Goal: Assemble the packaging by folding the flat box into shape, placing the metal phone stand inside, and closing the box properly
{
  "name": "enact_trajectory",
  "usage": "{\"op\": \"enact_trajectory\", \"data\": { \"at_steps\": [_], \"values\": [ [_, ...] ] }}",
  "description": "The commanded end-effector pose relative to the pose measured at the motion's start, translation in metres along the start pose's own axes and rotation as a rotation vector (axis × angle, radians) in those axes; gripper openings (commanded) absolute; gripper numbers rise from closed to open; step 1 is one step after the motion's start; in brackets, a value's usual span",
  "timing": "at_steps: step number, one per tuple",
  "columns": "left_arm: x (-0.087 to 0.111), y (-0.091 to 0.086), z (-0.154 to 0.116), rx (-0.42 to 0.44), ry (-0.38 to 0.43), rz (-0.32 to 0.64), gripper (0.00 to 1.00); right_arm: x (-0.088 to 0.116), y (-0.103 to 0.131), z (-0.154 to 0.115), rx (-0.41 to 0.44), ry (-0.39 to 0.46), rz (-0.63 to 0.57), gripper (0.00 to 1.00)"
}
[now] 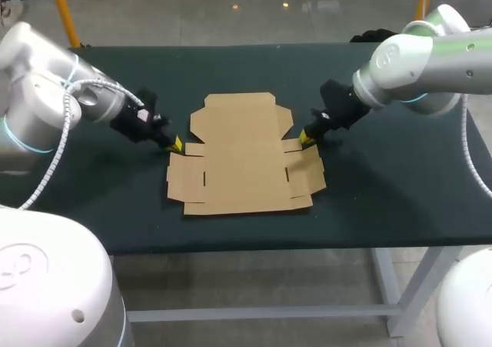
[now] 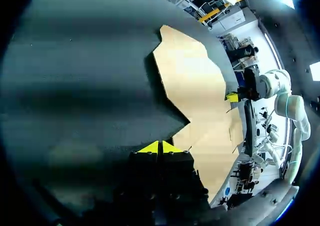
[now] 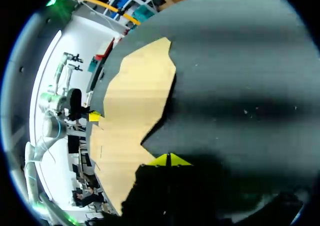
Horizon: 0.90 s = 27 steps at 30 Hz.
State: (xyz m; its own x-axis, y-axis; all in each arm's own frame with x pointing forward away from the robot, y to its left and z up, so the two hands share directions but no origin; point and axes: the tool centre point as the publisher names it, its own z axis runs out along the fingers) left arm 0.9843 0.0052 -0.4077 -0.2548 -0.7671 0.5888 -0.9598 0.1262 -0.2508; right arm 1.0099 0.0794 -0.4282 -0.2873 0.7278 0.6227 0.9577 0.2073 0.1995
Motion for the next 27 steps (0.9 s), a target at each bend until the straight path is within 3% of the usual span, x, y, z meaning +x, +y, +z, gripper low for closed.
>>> {"op": "enact_trajectory", "data": {
  "at_steps": [1, 27],
  "values": [
    [0.001, 0.002, 0.004, -0.002, 0.003, 0.003, 0.0, -0.002, 0.0, 0.002, 0.005, 0.011, 0.001, 0.0],
    [0.007, 0.001, 0.008, 0.002, 0.013, 0.022, 0.0, 0.009, -0.007, 0.002, 0.0, 0.026, -0.029, 0.0]
  ]
}}
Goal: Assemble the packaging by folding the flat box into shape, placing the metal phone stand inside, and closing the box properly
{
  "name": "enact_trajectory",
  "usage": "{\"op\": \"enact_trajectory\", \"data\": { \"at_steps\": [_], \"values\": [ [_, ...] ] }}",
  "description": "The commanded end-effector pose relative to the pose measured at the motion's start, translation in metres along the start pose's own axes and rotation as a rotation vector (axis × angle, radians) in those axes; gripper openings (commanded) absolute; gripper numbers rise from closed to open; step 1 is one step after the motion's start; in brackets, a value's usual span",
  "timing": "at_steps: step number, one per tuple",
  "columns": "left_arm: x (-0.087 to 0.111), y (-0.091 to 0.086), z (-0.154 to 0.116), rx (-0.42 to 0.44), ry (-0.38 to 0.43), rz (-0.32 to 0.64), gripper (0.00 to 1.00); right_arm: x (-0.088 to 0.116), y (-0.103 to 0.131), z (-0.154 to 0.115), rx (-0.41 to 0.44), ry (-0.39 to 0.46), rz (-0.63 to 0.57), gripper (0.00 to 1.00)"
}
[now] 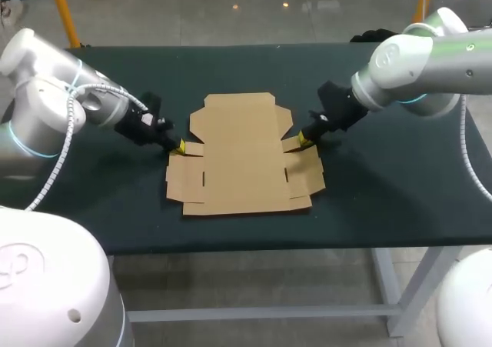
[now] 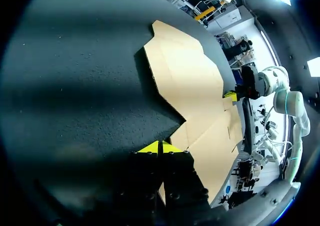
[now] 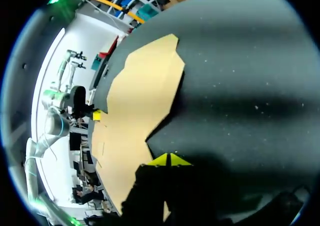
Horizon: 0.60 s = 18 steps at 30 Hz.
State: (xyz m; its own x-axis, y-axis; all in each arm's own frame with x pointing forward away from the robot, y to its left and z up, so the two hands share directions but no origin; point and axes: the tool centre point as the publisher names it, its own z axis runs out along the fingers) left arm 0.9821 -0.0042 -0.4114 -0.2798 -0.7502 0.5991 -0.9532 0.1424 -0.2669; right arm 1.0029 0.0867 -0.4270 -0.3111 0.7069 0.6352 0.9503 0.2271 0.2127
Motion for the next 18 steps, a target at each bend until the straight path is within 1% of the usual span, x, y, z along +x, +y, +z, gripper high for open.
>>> {"op": "enact_trajectory", "data": {
  "at_steps": [1, 8, 18],
  "values": [
    [0.002, -0.001, 0.0, -0.001, -0.01, 0.0, 0.0, 0.001, -0.002, -0.002, -0.004, 0.001, -0.005, 0.0],
    [0.005, 0.0, 0.0, -0.003, -0.016, 0.011, 0.0, 0.005, -0.004, -0.002, -0.014, 0.003, -0.013, 0.0],
    [0.01, 0.002, -0.003, 0.013, -0.053, 0.022, 0.0, 0.012, -0.002, -0.004, -0.019, -0.01, -0.029, 0.0]
  ]
}}
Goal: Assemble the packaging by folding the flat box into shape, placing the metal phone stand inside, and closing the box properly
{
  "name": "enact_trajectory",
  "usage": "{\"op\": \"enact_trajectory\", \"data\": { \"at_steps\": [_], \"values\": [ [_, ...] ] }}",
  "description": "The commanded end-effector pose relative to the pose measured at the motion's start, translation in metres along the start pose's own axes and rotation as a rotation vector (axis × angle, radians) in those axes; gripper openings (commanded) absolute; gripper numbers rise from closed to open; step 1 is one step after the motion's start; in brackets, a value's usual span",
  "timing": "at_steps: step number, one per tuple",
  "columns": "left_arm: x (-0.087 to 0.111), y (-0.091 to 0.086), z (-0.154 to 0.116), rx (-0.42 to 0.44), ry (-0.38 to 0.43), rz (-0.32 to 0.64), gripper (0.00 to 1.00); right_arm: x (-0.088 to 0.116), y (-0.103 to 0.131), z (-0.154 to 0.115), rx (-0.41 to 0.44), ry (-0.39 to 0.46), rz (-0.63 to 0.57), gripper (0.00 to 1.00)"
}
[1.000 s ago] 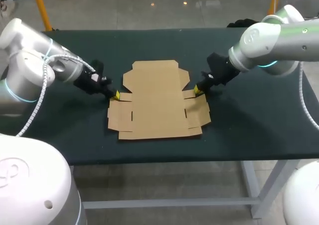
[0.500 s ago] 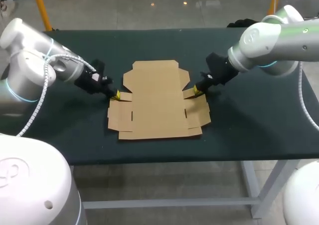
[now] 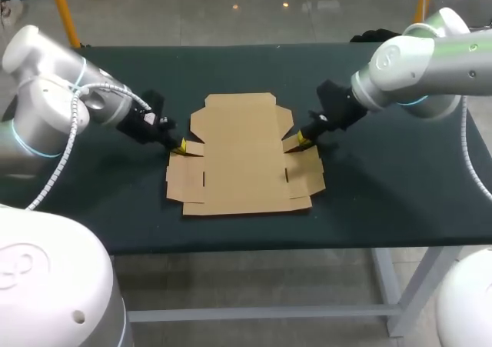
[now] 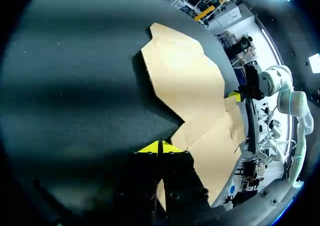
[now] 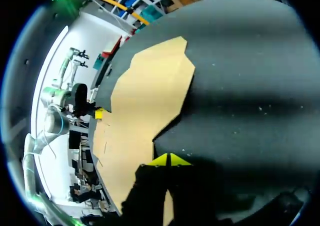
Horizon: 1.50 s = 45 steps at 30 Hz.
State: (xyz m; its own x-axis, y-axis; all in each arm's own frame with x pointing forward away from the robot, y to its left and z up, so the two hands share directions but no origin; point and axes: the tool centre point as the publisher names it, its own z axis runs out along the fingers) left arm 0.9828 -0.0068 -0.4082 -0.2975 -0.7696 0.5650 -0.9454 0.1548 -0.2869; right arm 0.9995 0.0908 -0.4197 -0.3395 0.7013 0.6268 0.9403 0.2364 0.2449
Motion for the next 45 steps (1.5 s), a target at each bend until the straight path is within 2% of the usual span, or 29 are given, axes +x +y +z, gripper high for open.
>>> {"op": "enact_trajectory", "data": {
  "at_steps": [1, 13, 26, 45],
  "values": [
    [0.007, 0.004, -0.003, 0.006, -0.019, -0.001, 0.0, 0.004, -0.001, -0.001, -0.001, -0.009, 0.001, 0.0],
    [0.016, 0.003, -0.005, 0.019, -0.072, 0.005, 0.0, 0.011, 0.0, 0.001, -0.005, -0.05, -0.003, 0.0],
    [0.023, 0.001, -0.003, 0.016, -0.089, 0.02, 0.0, 0.016, -0.001, 0.0, -0.004, -0.055, -0.015, 0.0],
    [0.031, 0.0, 0.0, 0.025, -0.118, 0.009, 0.0, 0.026, -0.005, 0.0, -0.032, -0.111, 0.06, 0.0]
  ]
}}
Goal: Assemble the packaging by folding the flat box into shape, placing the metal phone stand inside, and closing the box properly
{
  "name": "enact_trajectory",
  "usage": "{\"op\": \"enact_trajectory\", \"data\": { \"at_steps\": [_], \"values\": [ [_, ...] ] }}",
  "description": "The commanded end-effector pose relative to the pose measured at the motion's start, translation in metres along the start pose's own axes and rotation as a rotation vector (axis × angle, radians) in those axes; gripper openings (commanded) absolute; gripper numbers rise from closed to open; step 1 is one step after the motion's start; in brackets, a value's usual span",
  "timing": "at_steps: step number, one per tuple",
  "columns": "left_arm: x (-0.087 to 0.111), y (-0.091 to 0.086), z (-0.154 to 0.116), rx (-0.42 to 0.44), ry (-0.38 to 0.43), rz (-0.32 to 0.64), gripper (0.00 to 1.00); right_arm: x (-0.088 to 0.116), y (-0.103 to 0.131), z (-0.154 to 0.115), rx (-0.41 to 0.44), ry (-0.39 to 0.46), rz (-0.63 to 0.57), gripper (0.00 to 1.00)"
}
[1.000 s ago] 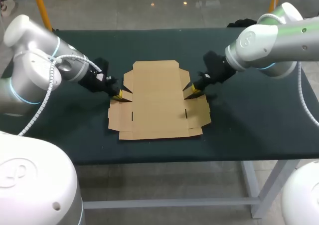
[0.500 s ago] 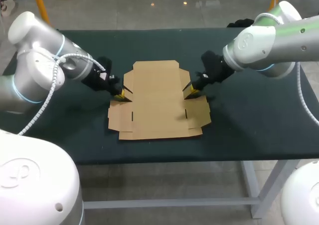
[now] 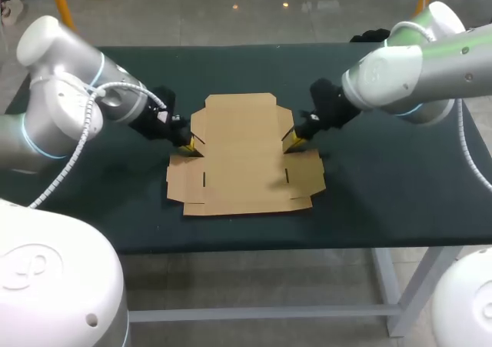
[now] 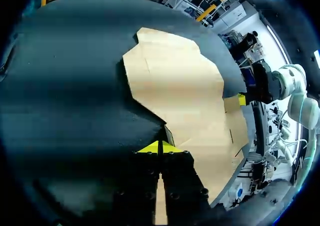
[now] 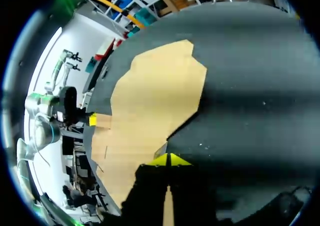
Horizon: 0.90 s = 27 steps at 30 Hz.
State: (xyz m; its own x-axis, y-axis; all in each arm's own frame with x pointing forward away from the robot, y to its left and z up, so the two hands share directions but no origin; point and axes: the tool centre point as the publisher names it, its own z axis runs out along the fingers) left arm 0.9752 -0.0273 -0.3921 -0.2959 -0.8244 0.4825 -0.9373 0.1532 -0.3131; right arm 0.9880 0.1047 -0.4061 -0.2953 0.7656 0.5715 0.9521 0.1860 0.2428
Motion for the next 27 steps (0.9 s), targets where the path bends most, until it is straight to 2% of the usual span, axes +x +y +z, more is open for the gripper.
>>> {"op": "enact_trajectory", "data": {
  "at_steps": [1, 7, 15, 19, 27],
  "values": [
    [0.005, 0.0, 0.0, 0.001, -0.022, -0.006, 0.0, 0.004, -0.001, 0.001, -0.001, -0.029, 0.026, 0.0],
    [0.007, 0.001, 0.0, 0.005, -0.042, -0.012, 0.0, 0.005, 0.0, 0.002, 0.001, -0.056, 0.085, 0.0],
    [0.012, -0.001, 0.0, 0.001, -0.066, -0.016, 0.0, 0.011, 0.003, 0.003, -0.012, -0.097, 0.084, 0.0],
    [0.014, -0.002, 0.0, 0.011, -0.1, -0.059, 0.0, 0.013, 0.003, 0.004, -0.016, -0.119, 0.084, 0.0],
    [0.019, -0.005, 0.002, -0.008, -0.118, -0.057, 0.0, 0.015, 0.004, 0.007, -0.018, -0.144, 0.089, 0.0]
  ]
}}
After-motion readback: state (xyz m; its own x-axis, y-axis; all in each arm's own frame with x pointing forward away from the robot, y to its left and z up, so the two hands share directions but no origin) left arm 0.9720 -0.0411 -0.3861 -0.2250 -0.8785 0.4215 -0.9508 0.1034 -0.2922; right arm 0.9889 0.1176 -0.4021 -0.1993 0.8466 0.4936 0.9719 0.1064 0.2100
